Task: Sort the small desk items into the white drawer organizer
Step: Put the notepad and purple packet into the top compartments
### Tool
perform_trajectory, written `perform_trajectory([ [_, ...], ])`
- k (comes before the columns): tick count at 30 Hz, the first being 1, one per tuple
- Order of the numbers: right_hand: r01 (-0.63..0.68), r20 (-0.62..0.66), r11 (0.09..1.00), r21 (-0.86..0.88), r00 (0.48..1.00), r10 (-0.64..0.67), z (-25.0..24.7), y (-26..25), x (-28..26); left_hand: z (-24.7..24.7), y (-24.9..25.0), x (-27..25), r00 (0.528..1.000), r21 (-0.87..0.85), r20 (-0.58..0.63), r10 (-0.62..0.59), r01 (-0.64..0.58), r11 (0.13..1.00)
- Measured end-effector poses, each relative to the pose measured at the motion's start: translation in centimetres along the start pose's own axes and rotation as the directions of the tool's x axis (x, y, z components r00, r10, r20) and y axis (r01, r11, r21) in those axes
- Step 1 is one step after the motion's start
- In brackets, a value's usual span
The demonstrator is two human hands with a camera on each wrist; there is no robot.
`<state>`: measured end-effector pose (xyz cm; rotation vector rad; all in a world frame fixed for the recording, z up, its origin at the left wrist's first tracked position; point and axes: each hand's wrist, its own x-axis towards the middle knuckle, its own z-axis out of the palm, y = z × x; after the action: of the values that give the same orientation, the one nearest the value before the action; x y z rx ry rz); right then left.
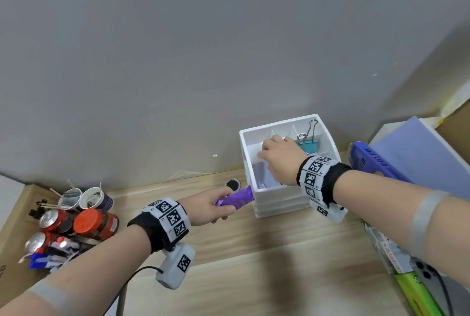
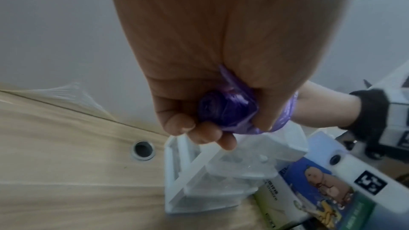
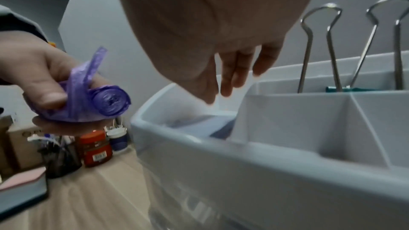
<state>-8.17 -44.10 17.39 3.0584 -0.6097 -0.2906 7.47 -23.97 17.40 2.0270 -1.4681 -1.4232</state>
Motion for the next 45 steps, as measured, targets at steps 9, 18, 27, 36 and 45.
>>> perform_trajectory([
  [9, -0.072, 0.065, 0.259, 0.963, 0.997, 0.033, -7.7, -1.9, -3.1, -4.3, 7.0, 2.0, 0.972, -0.195, -0.152, 0.181, -0.209, 0.958],
  [18, -0.024, -0.107, 0.358, 0.933, 0.934, 0.340, -9.7, 3.1, -1.6, -6.1, 11.3, 5.2, 0.921, -0.336, -0.372, 0.114, -0.248, 0.908],
  [27, -0.463, -0.059, 0.791, 0.400, 0.849, 0.526, -9.4, 7.7, 1.1, -4.2, 6.8, 6.4, 0.904, 0.154, -0.422, 0.076, -0.011, 0.988],
  [36, -0.470, 0.050, 0.843, 0.263, 0.879, 0.475, -8.3, 7.0, 2.6, -3.5, 6.0, 7.1, 0.933, 0.223, -0.351, 0.077, 0.004, 0.975],
  [45, -0.410, -0.075, 0.868, 0.280, 0.892, 0.446, -4.9, 6.6, 2.7, -3.6, 6.1, 6.7, 0.955, 0.232, -0.291, 0.057, 0.013, 0.973],
])
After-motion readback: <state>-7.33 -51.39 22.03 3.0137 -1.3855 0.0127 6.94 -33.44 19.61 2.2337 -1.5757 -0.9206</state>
